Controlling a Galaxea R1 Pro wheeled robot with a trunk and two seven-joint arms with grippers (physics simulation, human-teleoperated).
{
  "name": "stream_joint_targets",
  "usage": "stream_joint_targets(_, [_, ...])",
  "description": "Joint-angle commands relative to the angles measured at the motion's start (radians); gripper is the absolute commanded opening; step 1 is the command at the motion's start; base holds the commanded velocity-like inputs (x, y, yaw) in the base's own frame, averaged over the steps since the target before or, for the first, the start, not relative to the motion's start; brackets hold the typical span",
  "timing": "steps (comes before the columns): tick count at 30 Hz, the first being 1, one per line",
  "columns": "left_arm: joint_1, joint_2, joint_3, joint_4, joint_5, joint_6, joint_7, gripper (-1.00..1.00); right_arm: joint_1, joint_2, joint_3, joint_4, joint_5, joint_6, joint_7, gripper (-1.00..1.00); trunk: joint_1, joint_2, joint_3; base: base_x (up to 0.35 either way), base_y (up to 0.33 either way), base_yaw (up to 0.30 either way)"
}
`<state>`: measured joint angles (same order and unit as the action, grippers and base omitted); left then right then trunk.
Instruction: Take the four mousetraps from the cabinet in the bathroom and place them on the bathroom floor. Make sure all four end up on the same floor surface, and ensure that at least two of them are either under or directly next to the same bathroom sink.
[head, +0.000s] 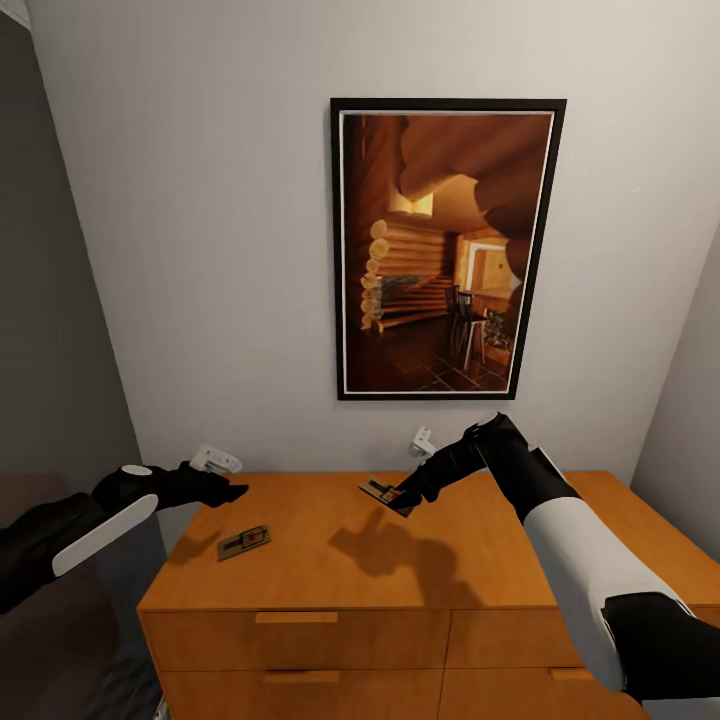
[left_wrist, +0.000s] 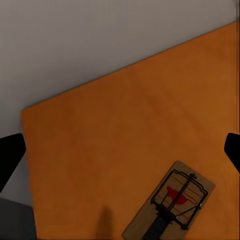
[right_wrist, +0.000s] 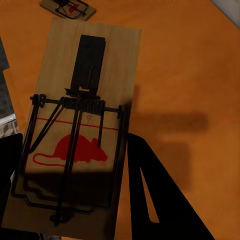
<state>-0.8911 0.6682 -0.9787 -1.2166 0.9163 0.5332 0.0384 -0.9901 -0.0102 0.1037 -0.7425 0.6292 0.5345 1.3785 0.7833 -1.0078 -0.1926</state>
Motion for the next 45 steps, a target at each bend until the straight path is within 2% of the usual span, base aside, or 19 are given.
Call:
stream_joint_targets(1, [-0.002, -0.002, -0.003, -0.002, 0.007, 0.002, 0.004, 1.0, -0.001, -0.001, 0.002, -0.001, 0.001, 0.016, 0.005, -1.0, 0.0, -0.001, -0.002, 0.0, 0.0, 0.0])
stream_joint_targets(7, [-0.002, -0.044, -0.007, 0.002, 0.005, 0.009, 0.005, 1.0, -0.001, -0.001, 0.002, -0.001, 0.001, 0.016, 0.005, -1.0, 0.0, -0.001, -0.002, 0.0, 0.0, 0.0])
stream_joint_targets(10, [-0.002, -0.049, -0.047, 0.003, 0.0, 0.004, 0.006, 1.0, -0.001, -0.001, 0.002, 0.003, 0.0, 0.016, 0.004, -1.0, 0.0, -0.001, -0.002, 0.0, 0.0, 0.0])
stream_joint_targets(12, [-0.002, -0.048, -0.074, 0.003, -0.016, 0.002, 0.006, 1.0, -0.001, -0.002, 0.001, 0.019, 0.0, 0.011, 0.003, -1.0, 0.0, -0.001, -0.002, 0.0, 0.0, 0.0])
stream_joint_targets(14, [-0.002, -0.052, -0.094, 0.003, -0.064, 0.001, 0.004, 1.0, -0.001, -0.003, 0.001, 0.044, 0.0, 0.007, 0.002, -1.0, 0.0, -0.001, -0.002, 0.0, 0.0, 0.0])
stream_joint_targets(17, [-0.002, -0.051, -0.104, -0.001, -0.146, 0.001, -0.003, 1.0, -0.001, -0.003, 0.002, 0.059, 0.004, 0.005, 0.001, -1.0, 0.0, -0.001, -0.002, 0.0, 0.0, 0.0])
stream_joint_targets(20, [-0.002, -0.045, -0.106, 0.0, -0.174, 0.002, -0.007, 1.0, -0.001, -0.003, 0.002, 0.063, 0.005, 0.003, 0.002, -1.0, 0.0, -0.001, -0.002, 0.0, 0.0, 0.0])
stream_joint_targets(23, [-0.002, -0.041, -0.11, 0.002, -0.182, 0.002, -0.011, 1.0, -0.001, -0.003, 0.002, 0.064, 0.006, 0.003, 0.003, -1.0, 0.0, -0.001, -0.002, 0.0, 0.0, 0.0])
stream_joint_targets(26, [-0.002, -0.04, -0.138, 0.003, -0.189, 0.0, -0.014, 1.0, -0.001, -0.003, 0.002, 0.064, 0.005, 0.002, 0.003, -1.0, 0.0, -0.001, -0.002, 0.0, 0.0, 0.0])
stream_joint_targets(31, [-0.002, -0.05, -0.228, -0.004, -0.216, -0.002, -0.014, 1.0, -0.001, -0.002, 0.002, 0.064, 0.007, 0.006, 0.004, -1.0, 0.0, -0.001, -0.002, 0.0, 0.0, 0.0])
stream_joint_targets(37, [-0.002, -0.066, -0.248, -0.005, -0.229, -0.002, -0.014, 1.0, -0.001, -0.003, 0.002, 0.064, 0.006, 0.008, 0.004, -1.0, 0.0, -0.001, -0.002, 0.0, 0.0, 0.0])
stream_joint_targets(42, [-0.002, -0.068, -0.251, -0.001, -0.25, -0.006, -0.015, 1.0, -0.001, -0.004, 0.002, 0.064, 0.006, 0.008, 0.003, -1.0, 0.0, -0.001, -0.002, 0.0, 0.0, 0.0])
stream_joint_targets(45, [-0.002, -0.067, -0.251, -0.002, -0.26, -0.04, -0.016, 1.0, -0.001, -0.004, 0.002, 0.065, 0.005, 0.009, 0.002, -1.0, 0.0, -0.001, -0.002, 0.0, 0.0, 0.0])
